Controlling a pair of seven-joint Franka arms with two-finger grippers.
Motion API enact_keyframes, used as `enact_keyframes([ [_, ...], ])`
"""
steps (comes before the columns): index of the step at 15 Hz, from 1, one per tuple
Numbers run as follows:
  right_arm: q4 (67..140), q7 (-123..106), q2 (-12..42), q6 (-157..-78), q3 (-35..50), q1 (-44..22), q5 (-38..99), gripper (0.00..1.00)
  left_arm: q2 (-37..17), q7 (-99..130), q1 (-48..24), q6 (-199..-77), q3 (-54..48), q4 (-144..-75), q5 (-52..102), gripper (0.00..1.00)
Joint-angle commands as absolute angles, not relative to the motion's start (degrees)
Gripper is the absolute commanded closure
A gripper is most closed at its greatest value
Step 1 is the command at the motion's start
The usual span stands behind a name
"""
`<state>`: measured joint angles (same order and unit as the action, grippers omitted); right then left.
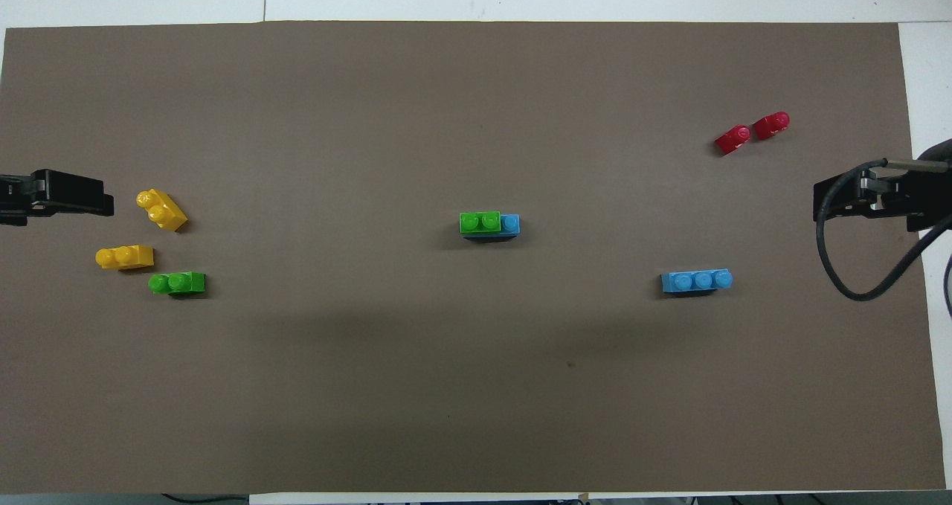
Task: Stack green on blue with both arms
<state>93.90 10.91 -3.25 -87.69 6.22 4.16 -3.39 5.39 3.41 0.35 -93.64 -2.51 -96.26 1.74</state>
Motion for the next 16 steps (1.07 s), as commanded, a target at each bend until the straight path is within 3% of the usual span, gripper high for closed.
enact_keyframes([
  [1,93.08,10.19,-2.90,-88.32,6.59,5.10,-4.04,0.00,5.01,3.69,0.44,-92.20,-2.55,-95.27,2.20,0.00],
  [16,93.25,10.20,-2.90,-89.82,6.50,5.80,-1.05,0.00,4.57,3.60,1.05,-85.08,-2.46,-91.67,2.20,0.00],
])
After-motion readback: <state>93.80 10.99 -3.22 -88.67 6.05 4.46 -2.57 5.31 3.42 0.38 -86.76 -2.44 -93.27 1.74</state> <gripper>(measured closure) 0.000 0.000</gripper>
